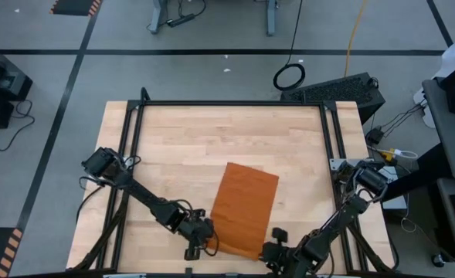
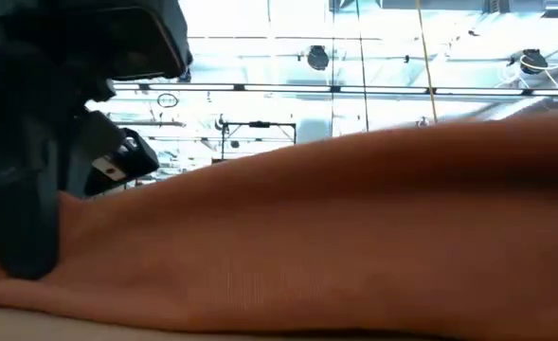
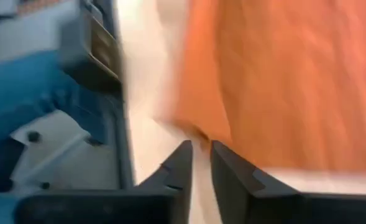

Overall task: Roll towel into tight, uniform cylinder
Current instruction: Roll the brown towel

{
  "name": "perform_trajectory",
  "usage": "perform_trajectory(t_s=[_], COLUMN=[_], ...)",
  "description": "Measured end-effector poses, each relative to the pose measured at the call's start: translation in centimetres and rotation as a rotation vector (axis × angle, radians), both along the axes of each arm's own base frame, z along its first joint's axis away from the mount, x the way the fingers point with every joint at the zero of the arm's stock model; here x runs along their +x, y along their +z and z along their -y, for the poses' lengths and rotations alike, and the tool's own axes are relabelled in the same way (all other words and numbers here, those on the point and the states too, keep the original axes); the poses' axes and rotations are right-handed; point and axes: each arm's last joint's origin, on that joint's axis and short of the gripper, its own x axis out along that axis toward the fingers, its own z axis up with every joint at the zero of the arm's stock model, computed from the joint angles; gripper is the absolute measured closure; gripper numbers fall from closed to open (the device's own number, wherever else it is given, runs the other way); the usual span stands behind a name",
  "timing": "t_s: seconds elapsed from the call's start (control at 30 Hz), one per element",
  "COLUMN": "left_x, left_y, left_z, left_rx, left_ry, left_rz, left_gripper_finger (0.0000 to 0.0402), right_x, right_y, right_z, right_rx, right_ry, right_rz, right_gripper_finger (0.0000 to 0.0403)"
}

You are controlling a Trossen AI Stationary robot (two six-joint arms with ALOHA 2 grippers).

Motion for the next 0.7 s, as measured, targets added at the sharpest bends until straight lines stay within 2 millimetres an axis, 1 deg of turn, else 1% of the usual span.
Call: perform_trajectory(t_s=[0.1, 0.17, 0.23, 0.3, 0.37, 0.43, 0.5, 0.57, 0.7], left_x=[0.6, 1.0, 1.2, 1.4, 1.5, 1.6, 1.7, 1.7, 1.8], left_y=[-0.1, -0.2, -0.2, -0.2, -0.1, -0.1, -0.1, -0.1, -0.1], left_z=[-1.1, -1.8, -2.2, -2.5, -2.7, -2.8, -3.0, -3.1, -3.2], left_rx=[-0.022, -0.026, -0.031, -0.038, -0.051, -0.059, -0.063, -0.067, -0.067], left_ry=[0.050, 0.074, 0.084, 0.088, 0.087, 0.087, 0.088, 0.089, 0.093], left_rz=[-0.015, -0.017, -0.019, -0.023, -0.029, -0.033, -0.036, -0.037, -0.037], left_gripper_finger=[0.0393, 0.0393, 0.0393, 0.0393, 0.0393, 0.0393, 0.0393, 0.0393, 0.0393], right_x=[-0.9, -1.4, -2.0, -2.8, -3.4, -3.8, -3.6, -2.7, -1.0], right_y=[-0.4, -0.5, -0.3, 0.1, 0.4, 0.2, -0.4, -1.4, -3.2], right_z=[0.4, 0.3, -0.5, -1.6, -2.8, -3.7, -4.3, -4.4, -3.3], right_rx=[-0.019, -0.036, -0.050, -0.094, -0.141, -0.208, -0.261, -0.293, -0.388], right_ry=[-0.069, -0.090, -0.094, -0.072, -0.050, -0.008, 0.046, 0.069, 0.013], right_rz=[-0.065, -0.058, 0.015, 0.132, 0.258, 0.342, 0.373, 0.384, 0.383], right_gripper_finger=[0.0314, 0.0283, 0.0257, 0.0237, 0.0225, 0.0220, 0.0218, 0.0218, 0.0218])
